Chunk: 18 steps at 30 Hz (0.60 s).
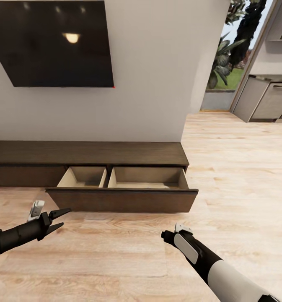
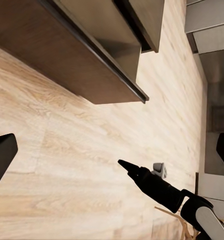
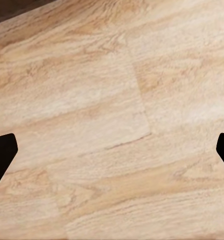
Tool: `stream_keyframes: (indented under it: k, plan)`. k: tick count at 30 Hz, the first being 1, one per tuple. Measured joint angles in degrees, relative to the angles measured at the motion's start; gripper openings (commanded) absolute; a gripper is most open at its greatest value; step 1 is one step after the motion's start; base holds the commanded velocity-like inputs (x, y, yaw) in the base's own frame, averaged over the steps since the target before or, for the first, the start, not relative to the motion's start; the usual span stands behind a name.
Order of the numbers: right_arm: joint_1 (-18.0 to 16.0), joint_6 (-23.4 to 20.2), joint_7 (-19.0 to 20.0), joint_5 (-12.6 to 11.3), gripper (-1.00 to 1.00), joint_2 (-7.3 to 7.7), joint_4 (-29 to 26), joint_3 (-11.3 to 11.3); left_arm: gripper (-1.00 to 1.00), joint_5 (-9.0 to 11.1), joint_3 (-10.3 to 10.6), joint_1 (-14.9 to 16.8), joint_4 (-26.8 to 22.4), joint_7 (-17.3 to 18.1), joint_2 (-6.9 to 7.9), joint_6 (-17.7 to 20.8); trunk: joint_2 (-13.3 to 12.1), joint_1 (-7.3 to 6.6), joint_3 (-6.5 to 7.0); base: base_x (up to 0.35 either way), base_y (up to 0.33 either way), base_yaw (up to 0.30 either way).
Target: Place each of the two pumpkins and all three candles from the living room inside a cabinet in the living room (use any cabinet), then make sure every cabinet is closed, and position the cauldron so it is next to a table in the living room.
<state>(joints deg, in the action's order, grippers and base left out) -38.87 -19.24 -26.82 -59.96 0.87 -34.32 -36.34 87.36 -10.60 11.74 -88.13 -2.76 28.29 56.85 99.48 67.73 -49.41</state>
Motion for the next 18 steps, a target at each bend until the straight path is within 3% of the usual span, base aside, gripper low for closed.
stream_keyframes:
  k: [5,7,9,10,11,12,14,15,17,18]
  plan:
    - [0.0,0.45,0.0,0.03,1.0,-0.13,-0.02,-0.08,1.0,-1.78,0.17,0.0,0.01,-0.75,-0.37,-0.23,2.01,1.1,-0.9,0.0,0.0,0.0]
    - [0.0,0.56,-0.14,0.03,1.0,-0.19,-0.04,-0.15,1.0,-4.83,0.22,0.0,0.01,-1.18,-0.57,-0.36,2.81,1.54,-1.26,0.0,0.0,0.0]
    - [0.0,0.93,-0.23,0.07,1.0,-0.22,0.01,-0.2,1.0,-10.01,0.24,-0.02,0.29,-1.37,-1.08,-0.59,3.61,1.98,-1.62,0.0,0.0,0.0]
    - [0.0,1.09,-0.2,0.06,1.0,-0.22,0.01,-0.21,1.0,-11.63,0.28,-0.03,0.54,-1.39,-1.35,-0.71,4.01,2.2,-1.8,0.0,0.0,0.0]
    - [0.0,1.36,-0.15,0.05,1.0,-0.2,0.0,-0.23,1.0,-15.05,0.37,-0.04,1.28,-1.42,-2.17,-1.02,4.41,2.42,-1.98,0.0,0.0,0.0]
    - [0.0,2.41,-0.11,0.07,1.0,-0.18,-0.01,-0.33,1.0,-27.69,0.45,-0.03,4.44,-1.4,-7.1,-3.53,4.81,2.64,-2.16,0.0,0.0,0.0]
    - [0.0,4.18,-0.11,0.07,1.0,-0.2,0.03,-0.41,1.0,-34.84,0.56,-0.01,7.54,-1.37,-10.43,-7.03,5.61,3.08,-2.52,0.0,0.0,0.0]
    - [0.01,4.94,-0.09,0.07,1.0,-0.17,0.04,-0.42,1.0,-36.54,0.57,-0.02,8.49,-1.29,-11.16,-8.31,6.02,3.3,-2.69,0.0,0.0,0.0]
    - [0.16,8.13,-0.08,0.13,1.0,-0.09,0.17,-1.0,1.0,-42.38,0.73,-0.04,12.5,-1.02,-13.54,-13.76,6.82,3.74,-3.06,0.0,0.0,0.0]
    - [0.18,8.87,-0.08,0.27,1.0,-0.09,0.24,-1.43,1.0,-43.59,0.81,-0.04,13.59,-0.96,-14.04,-15.14,7.22,3.96,-3.23,0.0,0.0,0.0]
